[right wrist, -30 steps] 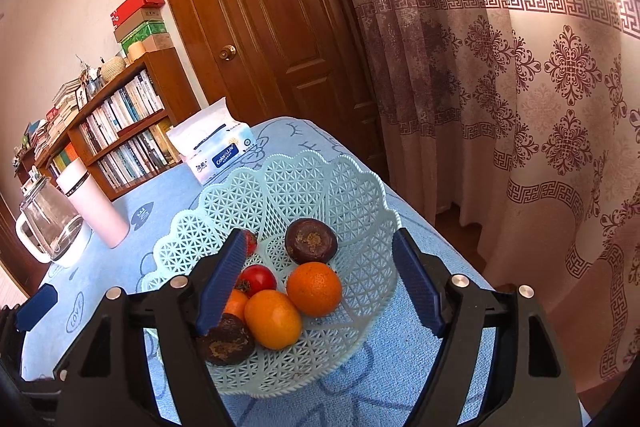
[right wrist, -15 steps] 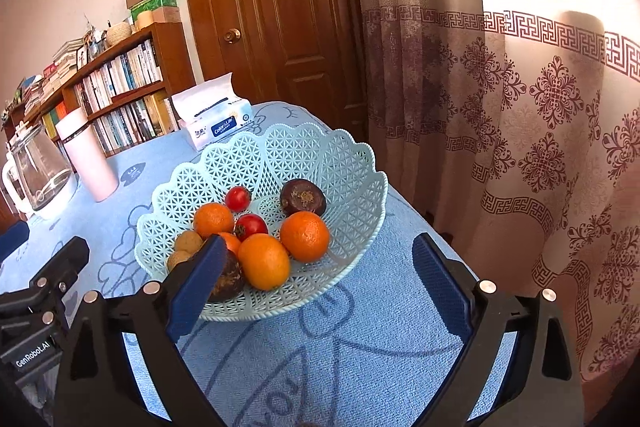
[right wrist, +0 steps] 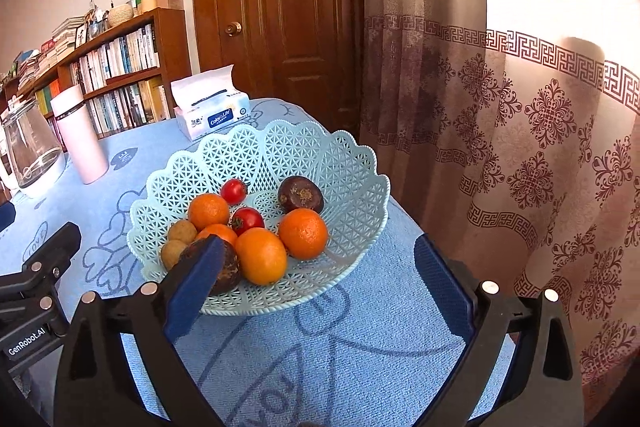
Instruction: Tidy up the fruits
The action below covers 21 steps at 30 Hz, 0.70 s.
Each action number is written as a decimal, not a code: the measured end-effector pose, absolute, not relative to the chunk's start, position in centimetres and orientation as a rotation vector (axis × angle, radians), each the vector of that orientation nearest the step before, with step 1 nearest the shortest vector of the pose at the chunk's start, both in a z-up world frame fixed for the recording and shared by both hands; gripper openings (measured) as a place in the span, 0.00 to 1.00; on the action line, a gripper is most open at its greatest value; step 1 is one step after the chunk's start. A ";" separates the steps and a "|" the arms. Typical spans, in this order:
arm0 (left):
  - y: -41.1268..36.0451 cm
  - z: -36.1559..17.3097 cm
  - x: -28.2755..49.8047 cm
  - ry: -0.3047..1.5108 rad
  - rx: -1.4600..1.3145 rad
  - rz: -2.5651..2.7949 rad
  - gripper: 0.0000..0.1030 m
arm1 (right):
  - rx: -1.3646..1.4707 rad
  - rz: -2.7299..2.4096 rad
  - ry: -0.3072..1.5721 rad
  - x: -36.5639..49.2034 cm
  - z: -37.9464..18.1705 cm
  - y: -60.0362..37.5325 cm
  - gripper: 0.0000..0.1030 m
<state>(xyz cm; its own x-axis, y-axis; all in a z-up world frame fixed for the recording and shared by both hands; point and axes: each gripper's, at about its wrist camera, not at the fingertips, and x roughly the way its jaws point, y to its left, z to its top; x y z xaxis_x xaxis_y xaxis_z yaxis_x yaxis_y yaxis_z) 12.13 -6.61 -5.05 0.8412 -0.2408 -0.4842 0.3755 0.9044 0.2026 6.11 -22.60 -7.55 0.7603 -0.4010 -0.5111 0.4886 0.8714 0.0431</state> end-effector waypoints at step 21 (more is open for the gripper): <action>-6.8 -5.2 12.0 0.464 0.319 -0.330 0.95 | 0.127 -0.517 0.513 6.3 -7.6 -21.9 0.97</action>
<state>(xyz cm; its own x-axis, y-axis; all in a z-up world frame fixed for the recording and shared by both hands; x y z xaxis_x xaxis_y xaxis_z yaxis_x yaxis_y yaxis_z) 11.99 -6.79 -5.17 0.8437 -0.2356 -0.4824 0.3786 0.8982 0.2233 6.26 -21.89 -7.55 0.7467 -0.4401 -0.4988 0.5024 0.8646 -0.0107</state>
